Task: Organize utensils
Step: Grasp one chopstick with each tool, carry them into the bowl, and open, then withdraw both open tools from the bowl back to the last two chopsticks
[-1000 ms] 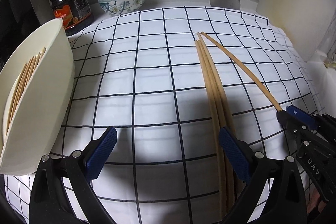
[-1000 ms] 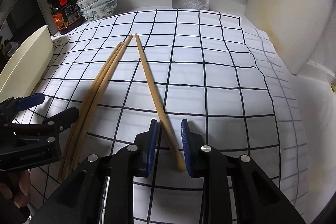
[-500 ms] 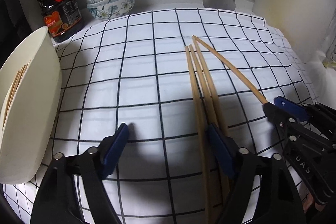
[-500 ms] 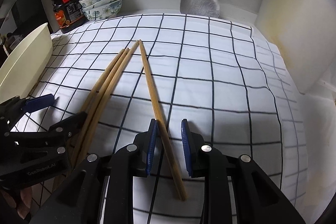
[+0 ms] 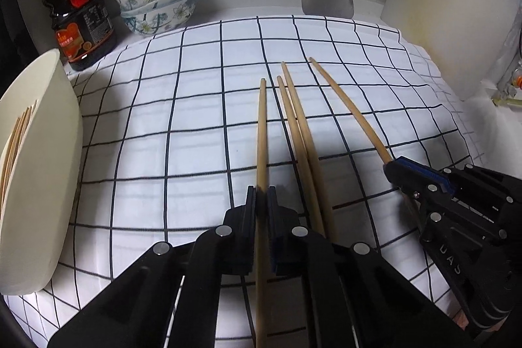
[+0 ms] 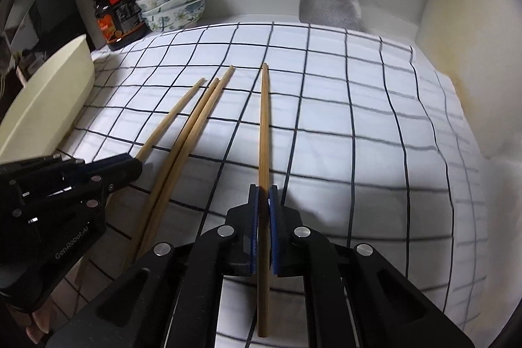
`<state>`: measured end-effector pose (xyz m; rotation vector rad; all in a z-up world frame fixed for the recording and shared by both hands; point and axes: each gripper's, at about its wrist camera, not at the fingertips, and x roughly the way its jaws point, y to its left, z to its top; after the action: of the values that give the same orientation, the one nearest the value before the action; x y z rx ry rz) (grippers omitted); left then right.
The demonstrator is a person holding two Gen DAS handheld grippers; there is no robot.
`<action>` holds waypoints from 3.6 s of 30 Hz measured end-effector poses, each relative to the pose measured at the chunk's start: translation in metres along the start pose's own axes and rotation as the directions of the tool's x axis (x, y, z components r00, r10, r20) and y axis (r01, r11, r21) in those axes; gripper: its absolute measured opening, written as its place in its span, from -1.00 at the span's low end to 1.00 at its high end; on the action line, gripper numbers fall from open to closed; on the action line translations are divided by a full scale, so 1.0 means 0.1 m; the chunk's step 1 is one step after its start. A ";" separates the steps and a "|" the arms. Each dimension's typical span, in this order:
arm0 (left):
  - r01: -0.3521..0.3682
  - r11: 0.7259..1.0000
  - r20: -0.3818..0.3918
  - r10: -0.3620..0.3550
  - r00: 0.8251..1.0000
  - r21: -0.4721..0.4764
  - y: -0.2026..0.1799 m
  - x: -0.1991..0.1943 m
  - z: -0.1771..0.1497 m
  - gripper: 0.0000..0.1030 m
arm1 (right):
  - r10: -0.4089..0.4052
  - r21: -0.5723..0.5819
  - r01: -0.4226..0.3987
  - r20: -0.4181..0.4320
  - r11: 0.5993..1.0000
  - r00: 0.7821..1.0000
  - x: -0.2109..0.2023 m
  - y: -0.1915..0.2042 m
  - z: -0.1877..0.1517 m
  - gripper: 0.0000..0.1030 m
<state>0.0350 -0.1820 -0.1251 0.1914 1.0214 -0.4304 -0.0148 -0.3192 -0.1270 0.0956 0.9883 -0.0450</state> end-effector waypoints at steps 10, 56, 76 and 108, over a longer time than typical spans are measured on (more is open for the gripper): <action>0.042 0.998 0.018 -0.042 0.999 -0.050 0.23 -0.65 0.03 -0.87 | 0.053 0.095 -0.059 0.063 0.994 0.997 -0.53 0.18 0.10 -0.88; -0.267 0.892 0.028 0.297 0.954 -0.365 3.11 -1.25 -0.19 0.52 | 0.245 -0.137 -0.247 -0.028 0.959 0.969 -0.09 2.90 1.03 -0.58; -0.240 0.906 0.081 0.284 0.955 -0.348 2.65 -1.62 -0.33 0.71 | 0.245 -0.124 -0.238 0.042 0.963 0.969 -0.70 2.61 0.82 -0.13; -0.115 0.979 0.074 0.129 0.989 -0.169 1.14 -1.33 -0.21 0.84 | 0.046 0.116 -0.051 0.045 0.992 0.998 -0.94 0.89 0.11 0.03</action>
<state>0.0085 -0.0376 -0.0271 0.0868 0.9507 -0.2391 -0.0504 -0.2324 -0.0369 0.2254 0.9406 -0.0598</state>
